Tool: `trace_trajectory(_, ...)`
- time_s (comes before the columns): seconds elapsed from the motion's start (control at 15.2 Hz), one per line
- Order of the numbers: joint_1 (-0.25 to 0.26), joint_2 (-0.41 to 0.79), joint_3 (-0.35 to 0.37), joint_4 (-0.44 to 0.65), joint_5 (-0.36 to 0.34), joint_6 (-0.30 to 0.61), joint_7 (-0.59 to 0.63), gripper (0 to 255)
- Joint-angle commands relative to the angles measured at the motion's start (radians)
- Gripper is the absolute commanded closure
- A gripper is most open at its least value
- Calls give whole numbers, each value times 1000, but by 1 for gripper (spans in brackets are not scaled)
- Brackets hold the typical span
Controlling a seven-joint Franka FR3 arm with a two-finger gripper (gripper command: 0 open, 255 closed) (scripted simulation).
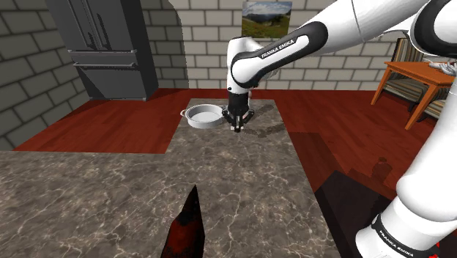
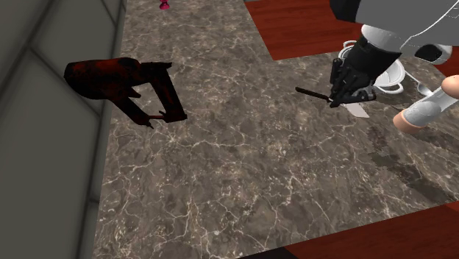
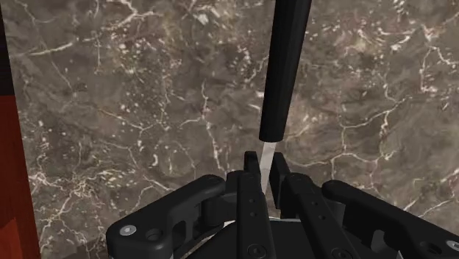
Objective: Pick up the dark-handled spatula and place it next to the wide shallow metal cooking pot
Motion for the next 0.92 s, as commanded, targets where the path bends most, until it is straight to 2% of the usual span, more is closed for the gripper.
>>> trace_trajectory(0.0, -19, 33, -19, 50, -15, -22, -35, 255)
trace_trajectory(0.46, -76, 149, -78, 217, -58, -83, -148, 255)
trace_trajectory(0.86, -109, 282, -123, 422, -94, -161, -238, 255)
